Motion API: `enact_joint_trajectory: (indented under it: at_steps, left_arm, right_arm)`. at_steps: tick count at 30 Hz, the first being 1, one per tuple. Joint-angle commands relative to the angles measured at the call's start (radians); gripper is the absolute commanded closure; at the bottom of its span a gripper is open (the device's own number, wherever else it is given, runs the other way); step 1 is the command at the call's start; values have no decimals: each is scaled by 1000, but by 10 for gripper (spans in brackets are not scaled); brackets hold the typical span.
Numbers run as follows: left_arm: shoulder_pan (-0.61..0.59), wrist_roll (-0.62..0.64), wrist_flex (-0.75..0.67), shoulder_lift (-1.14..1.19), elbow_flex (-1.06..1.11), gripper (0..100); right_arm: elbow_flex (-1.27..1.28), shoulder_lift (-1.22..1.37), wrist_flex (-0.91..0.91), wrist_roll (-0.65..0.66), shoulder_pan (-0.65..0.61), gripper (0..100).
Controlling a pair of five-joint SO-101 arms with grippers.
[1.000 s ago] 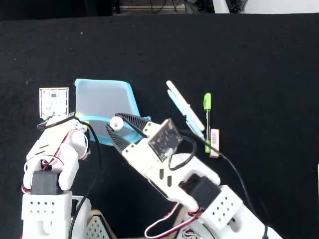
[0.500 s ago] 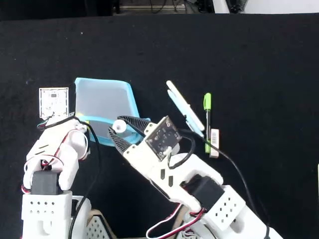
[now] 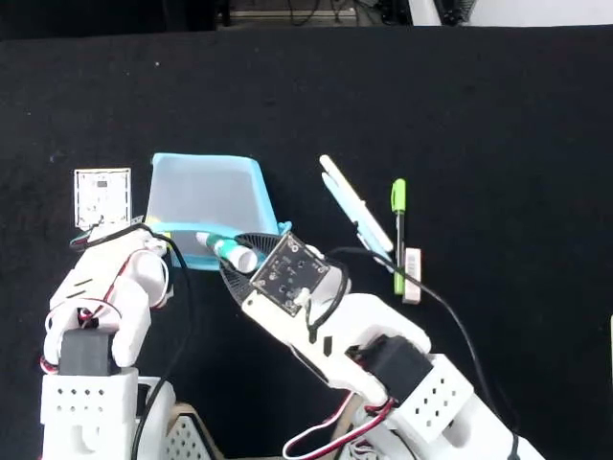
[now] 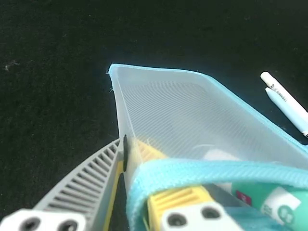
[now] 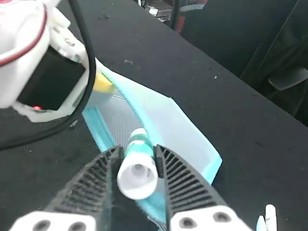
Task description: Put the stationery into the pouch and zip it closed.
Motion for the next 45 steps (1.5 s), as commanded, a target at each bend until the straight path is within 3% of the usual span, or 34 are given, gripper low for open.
enact_joint_trajectory:
  at_steps: [1, 7, 14, 24, 34, 45]
  left_arm:
    - [13, 8, -5, -14, -13, 970]
    - [13, 8, -5, -14, -13, 970]
    - [13, 8, -5, -14, -13, 970]
    - [19, 8, -5, -14, -13, 970]
    - [21, 8, -5, -14, -13, 970]
    - [21, 8, -5, -14, -13, 970]
  right_arm:
    - [-47, -13, 9, 11, -12, 987]
    - [-35, -8, -17, 6, -15, 987]
    - [81, -7, -199, 3, -15, 987]
    - [73, 4, -204, 8, -15, 987]
    - [4, 219, -238, 5, -37, 987]
    - [-4, 203, -232, 3, -81, 958]
